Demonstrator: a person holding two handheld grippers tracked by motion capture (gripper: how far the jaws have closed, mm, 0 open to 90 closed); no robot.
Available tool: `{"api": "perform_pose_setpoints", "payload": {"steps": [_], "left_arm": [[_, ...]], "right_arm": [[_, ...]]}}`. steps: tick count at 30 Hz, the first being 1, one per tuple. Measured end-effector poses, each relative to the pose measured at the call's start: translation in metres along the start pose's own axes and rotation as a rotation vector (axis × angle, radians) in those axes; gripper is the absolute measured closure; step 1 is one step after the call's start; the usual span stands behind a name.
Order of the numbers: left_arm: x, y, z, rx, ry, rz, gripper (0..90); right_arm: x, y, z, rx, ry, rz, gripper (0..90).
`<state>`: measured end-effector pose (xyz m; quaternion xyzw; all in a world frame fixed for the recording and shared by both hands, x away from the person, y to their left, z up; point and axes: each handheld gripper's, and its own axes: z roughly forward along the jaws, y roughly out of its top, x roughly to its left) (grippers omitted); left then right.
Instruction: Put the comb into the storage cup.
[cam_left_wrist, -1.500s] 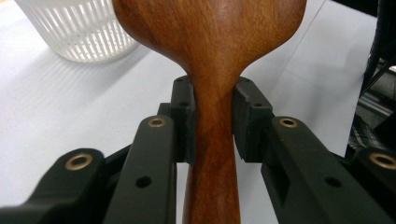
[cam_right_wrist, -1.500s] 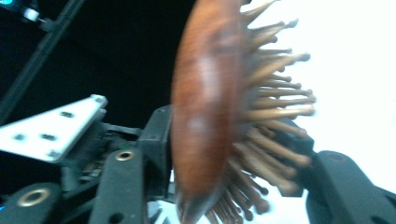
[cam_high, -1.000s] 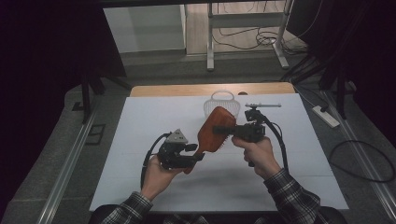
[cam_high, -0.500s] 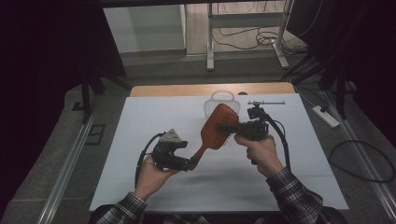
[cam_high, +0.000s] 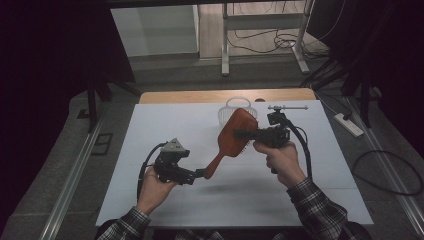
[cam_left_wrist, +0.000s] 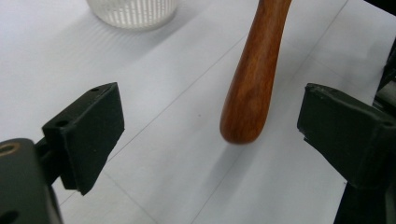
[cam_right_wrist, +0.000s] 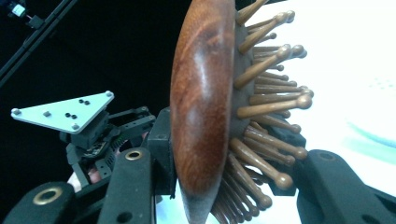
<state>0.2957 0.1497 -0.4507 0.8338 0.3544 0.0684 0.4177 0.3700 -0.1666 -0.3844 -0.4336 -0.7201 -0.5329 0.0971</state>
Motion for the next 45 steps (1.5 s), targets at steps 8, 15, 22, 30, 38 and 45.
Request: {"api": "perform_pose_setpoints", "payload": {"steps": [8,15,22,30,38,45], "left_arm": [[0.004,-0.009,-0.010,-0.007,0.010,-0.014,1.7],[0.005,-0.016,-0.022,-0.053,0.012,-0.016,1.4],[0.009,-0.026,-0.030,-0.063,0.020,-0.035,0.9],[0.012,-0.039,-0.042,-0.060,0.046,-0.054,0.0],[0.014,-0.052,-0.052,-0.058,0.071,-0.064,0.0],[0.015,-0.065,-0.061,-0.046,0.101,-0.075,0.0]], "right_arm": [[-0.003,0.005,-0.004,-0.021,-0.023,-0.009,54.0],[-0.004,0.011,-0.006,-0.050,-0.054,-0.022,54.0],[-0.006,0.016,-0.007,-0.062,-0.066,-0.026,53.9],[-0.009,0.022,-0.009,-0.077,-0.072,-0.014,54.0],[-0.009,0.031,-0.011,-0.095,-0.082,-0.018,54.0],[-0.012,0.036,-0.012,-0.108,-0.093,-0.014,54.0]]}}
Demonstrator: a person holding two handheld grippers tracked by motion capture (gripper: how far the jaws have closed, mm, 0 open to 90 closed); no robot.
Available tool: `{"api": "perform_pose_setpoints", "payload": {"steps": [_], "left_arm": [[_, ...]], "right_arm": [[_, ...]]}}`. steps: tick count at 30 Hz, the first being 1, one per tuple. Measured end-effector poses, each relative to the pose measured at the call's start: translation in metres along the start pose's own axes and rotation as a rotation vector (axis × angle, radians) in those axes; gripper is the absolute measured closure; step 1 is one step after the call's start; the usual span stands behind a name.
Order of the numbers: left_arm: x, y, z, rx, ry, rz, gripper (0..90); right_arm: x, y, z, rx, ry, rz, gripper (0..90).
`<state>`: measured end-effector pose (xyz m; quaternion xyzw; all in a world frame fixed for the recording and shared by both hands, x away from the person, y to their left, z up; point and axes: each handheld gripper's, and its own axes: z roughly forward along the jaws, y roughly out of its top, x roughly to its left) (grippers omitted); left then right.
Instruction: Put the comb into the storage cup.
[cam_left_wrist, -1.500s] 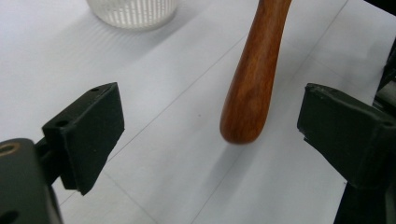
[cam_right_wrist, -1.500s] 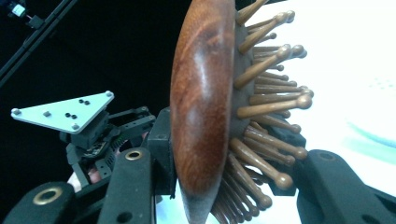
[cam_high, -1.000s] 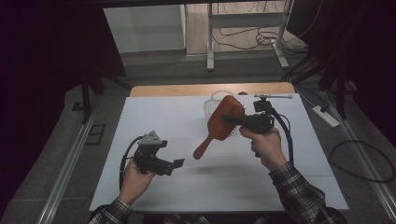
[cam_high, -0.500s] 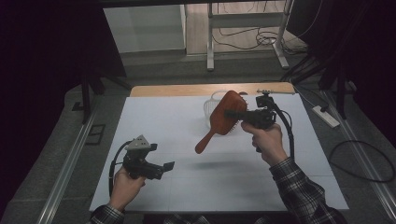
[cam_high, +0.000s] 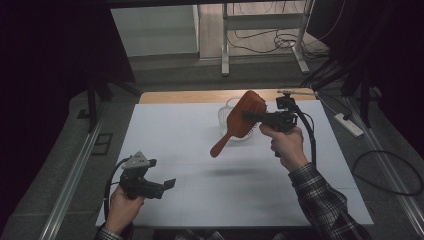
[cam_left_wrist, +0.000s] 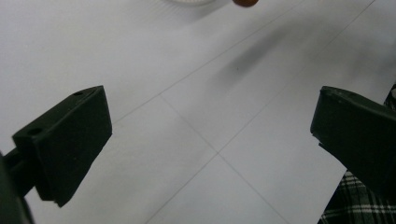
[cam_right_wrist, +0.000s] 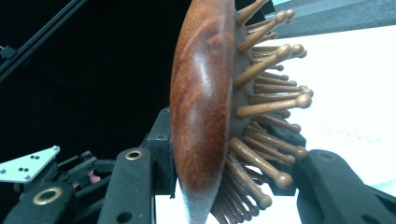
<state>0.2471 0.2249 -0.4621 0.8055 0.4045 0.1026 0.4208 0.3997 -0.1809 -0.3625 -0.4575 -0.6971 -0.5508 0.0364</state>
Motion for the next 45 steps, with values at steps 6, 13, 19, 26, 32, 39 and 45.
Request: {"api": "perform_pose_setpoints", "payload": {"steps": [6,13,19,26,32,39,45], "left_arm": [[0.003,-0.010,-0.006,0.015,0.005,-0.025,0.0],[0.007,-0.019,-0.015,0.019,0.018,-0.050,0.0],[0.009,-0.026,-0.021,0.016,0.031,-0.070,0.0],[0.008,-0.030,-0.023,0.031,0.048,-0.071,0.0],[0.008,-0.030,-0.024,0.033,0.056,-0.071,0.0],[0.008,-0.031,-0.024,0.035,0.055,-0.072,0.0],[0.009,-0.031,-0.023,0.036,0.052,-0.070,0.0]], "right_arm": [[-0.003,0.004,0.001,-0.013,-0.006,0.007,54.0],[-0.005,0.011,0.002,-0.026,-0.016,0.009,54.0],[-0.007,0.017,0.003,-0.038,-0.031,0.009,53.9],[-0.010,0.025,0.002,-0.057,-0.050,0.016,54.0],[-0.016,0.031,0.001,-0.075,-0.072,0.028,53.9],[-0.021,0.041,-0.004,-0.101,-0.084,0.043,54.0],[-0.022,0.048,-0.012,-0.118,-0.108,0.048,54.0]]}}
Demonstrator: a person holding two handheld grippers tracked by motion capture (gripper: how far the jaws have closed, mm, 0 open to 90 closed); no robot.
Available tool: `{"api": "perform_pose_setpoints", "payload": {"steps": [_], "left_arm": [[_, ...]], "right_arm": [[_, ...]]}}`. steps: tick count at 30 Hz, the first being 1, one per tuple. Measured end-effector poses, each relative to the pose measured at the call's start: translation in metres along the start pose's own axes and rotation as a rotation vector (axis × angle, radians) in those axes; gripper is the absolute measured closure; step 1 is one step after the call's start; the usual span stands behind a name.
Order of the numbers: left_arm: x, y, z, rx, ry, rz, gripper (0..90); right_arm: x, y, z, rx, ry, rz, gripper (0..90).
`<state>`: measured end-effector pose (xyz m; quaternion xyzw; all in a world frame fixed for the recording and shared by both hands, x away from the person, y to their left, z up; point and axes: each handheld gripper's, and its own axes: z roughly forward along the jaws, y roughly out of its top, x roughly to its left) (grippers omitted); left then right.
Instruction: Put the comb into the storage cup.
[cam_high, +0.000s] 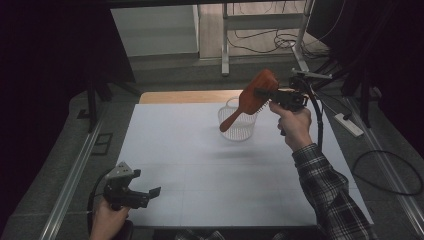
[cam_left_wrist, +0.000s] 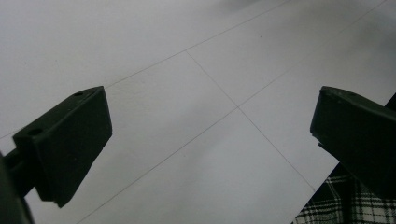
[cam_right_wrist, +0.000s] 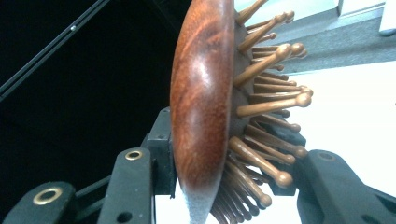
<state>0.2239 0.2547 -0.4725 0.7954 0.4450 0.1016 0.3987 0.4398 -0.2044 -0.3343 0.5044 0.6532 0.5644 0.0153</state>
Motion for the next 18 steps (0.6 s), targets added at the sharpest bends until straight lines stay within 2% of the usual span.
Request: {"api": "perform_pose_setpoints", "payload": {"steps": [5,9,10,11,13,14,18], "left_arm": [[-0.001,0.000,0.000,0.006,0.002,-0.001,0.0],[0.001,0.000,0.001,0.010,0.006,-0.014,0.0],[0.001,0.000,0.000,0.002,0.003,-0.004,0.0],[0.001,-0.001,-0.001,-0.004,-0.003,0.006,0.0],[0.003,-0.001,-0.001,-0.013,-0.014,-0.018,0.0],[0.004,0.000,0.000,-0.004,-0.017,-0.021,0.0],[0.003,-0.001,0.000,0.002,-0.008,-0.010,0.0]], "right_arm": [[-0.002,0.009,-0.009,-0.028,-0.014,0.001,54.0],[-0.002,0.021,-0.016,-0.047,-0.050,-0.008,54.2],[-0.002,0.027,-0.016,-0.045,-0.062,-0.001,54.2],[-0.002,0.033,-0.016,-0.036,-0.062,-0.003,54.2],[0.000,0.038,-0.013,-0.042,-0.074,-0.037,54.2],[0.000,0.038,-0.010,-0.045,-0.091,-0.034,54.2],[-0.007,0.033,0.004,-0.040,-0.083,-0.005,54.2]]}}
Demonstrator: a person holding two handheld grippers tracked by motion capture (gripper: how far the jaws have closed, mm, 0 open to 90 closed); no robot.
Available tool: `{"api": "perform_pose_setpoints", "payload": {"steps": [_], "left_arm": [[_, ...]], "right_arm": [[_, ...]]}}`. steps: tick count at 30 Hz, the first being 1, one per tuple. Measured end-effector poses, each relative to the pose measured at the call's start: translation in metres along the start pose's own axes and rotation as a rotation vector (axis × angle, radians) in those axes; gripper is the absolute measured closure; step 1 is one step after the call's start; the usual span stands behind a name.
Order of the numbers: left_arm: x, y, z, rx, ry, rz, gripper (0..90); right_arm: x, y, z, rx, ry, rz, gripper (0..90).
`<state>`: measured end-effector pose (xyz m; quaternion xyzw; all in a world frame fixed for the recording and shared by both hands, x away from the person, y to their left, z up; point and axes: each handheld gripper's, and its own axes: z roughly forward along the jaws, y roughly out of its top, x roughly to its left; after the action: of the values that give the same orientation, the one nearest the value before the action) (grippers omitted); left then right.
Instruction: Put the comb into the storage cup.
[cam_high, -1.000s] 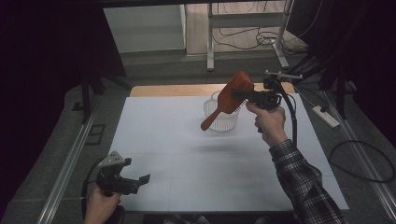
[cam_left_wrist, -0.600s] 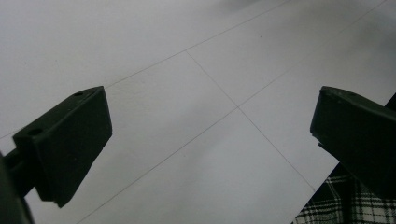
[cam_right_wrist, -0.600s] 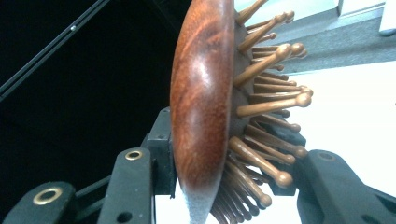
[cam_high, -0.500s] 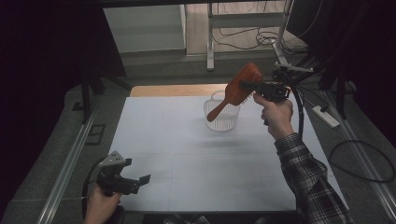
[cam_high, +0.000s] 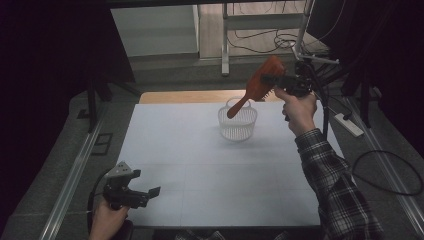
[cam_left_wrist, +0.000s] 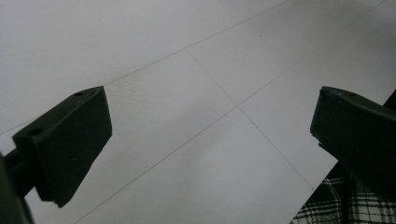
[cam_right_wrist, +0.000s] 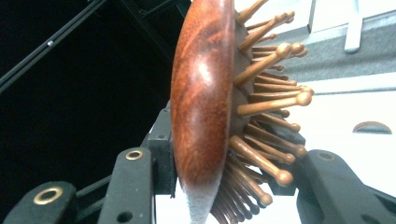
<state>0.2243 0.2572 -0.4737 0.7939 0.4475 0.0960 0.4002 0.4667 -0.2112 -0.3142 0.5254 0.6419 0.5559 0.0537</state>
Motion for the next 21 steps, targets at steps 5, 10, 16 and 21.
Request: {"api": "perform_pose_setpoints", "payload": {"steps": [5,10,16,21], "left_arm": [[-0.001,-0.002,-0.003,-0.004,0.003,0.005,0.0],[-0.003,-0.002,-0.003,0.001,0.009,0.010,0.0],[-0.003,-0.002,-0.003,0.004,0.011,0.011,0.0],[-0.003,-0.002,-0.002,0.008,0.012,0.013,0.0]], "right_arm": [[-0.009,-0.008,0.010,-0.002,-0.040,0.024,54.2],[-0.017,-0.012,0.015,-0.017,-0.067,0.045,54.2],[-0.024,-0.016,0.017,-0.031,-0.099,0.052,54.1],[-0.028,-0.022,0.019,-0.032,-0.118,0.049,54.1]]}}
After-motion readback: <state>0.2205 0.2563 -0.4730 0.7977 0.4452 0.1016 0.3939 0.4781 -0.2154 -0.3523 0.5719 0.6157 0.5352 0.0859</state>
